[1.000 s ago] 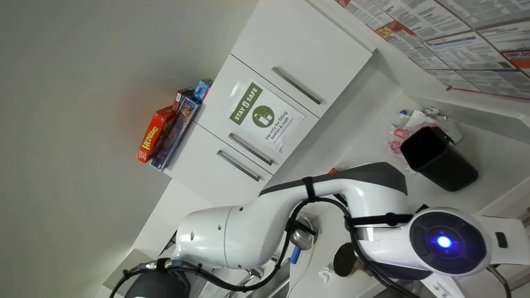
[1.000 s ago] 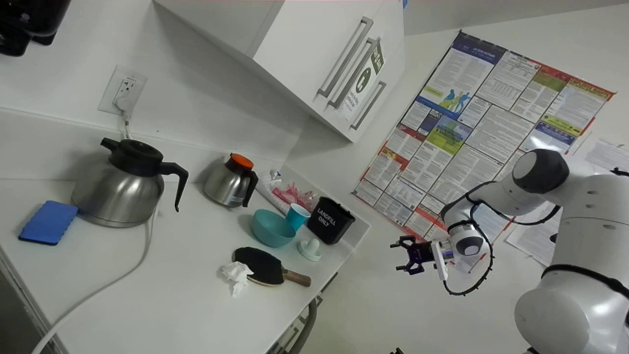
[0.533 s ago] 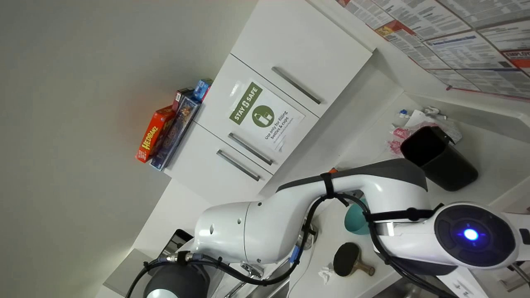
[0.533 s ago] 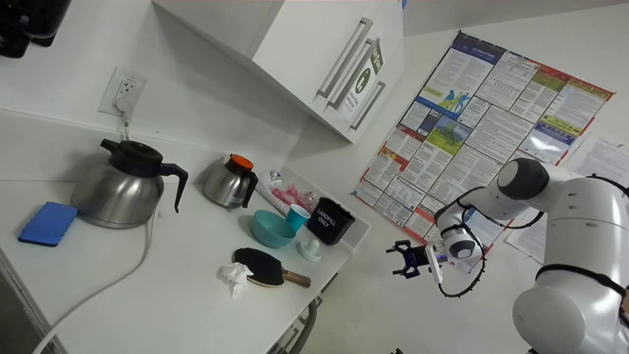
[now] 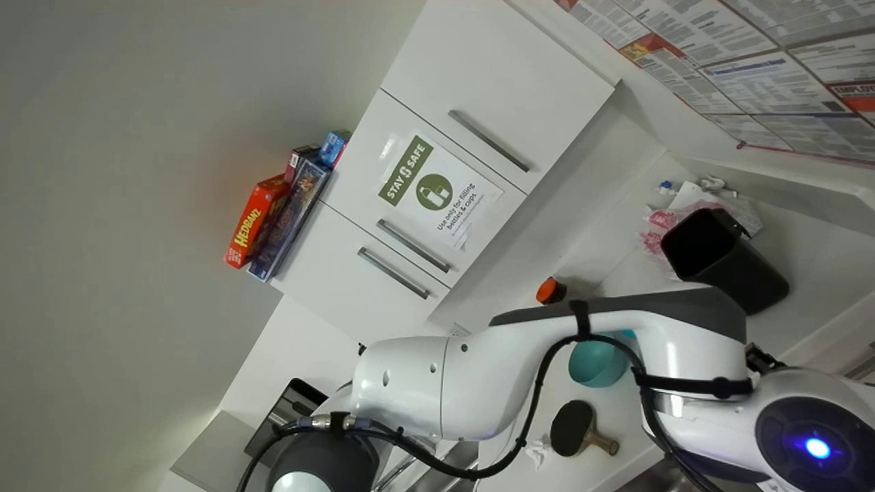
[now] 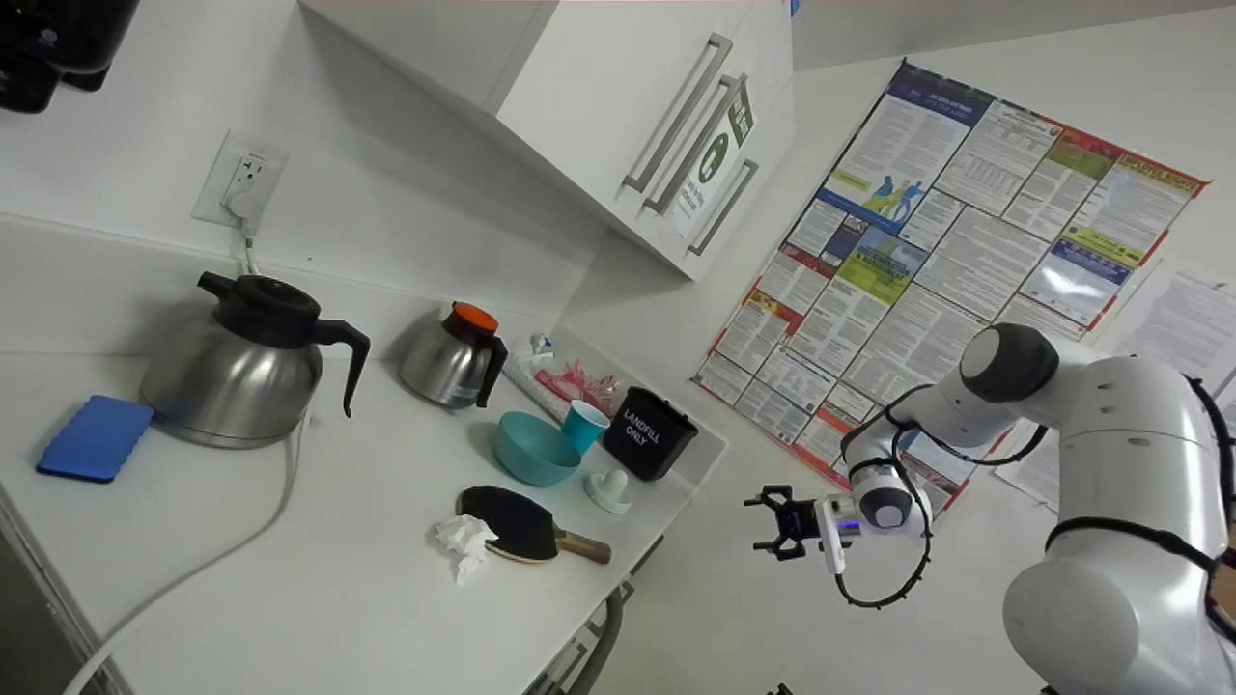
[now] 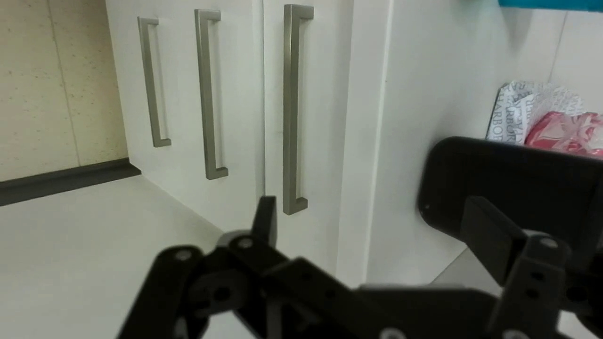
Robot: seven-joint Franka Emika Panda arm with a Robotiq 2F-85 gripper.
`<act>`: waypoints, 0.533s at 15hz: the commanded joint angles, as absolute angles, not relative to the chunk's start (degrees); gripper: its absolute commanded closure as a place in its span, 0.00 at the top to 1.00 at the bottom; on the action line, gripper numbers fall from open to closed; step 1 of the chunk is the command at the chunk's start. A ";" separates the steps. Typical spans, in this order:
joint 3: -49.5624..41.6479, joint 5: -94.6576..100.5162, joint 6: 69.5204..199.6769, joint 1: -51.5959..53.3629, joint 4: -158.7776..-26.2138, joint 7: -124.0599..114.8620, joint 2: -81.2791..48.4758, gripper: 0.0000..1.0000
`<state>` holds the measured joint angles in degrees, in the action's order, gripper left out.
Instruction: Open the drawer on the far right
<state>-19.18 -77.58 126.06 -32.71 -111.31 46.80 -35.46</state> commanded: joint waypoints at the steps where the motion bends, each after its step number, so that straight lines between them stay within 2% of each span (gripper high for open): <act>1: -17.51 -84.02 125.59 -35.04 -108.43 50.94 -40.64 1.00; 5: -17.21 -88.18 120.40 -37.43 -104.84 53.16 -46.37 1.00; 8: -16.55 -88.71 110.76 -41.37 -100.74 51.42 -50.93 1.00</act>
<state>-17.79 -87.63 118.81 -37.06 -105.66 52.58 -46.74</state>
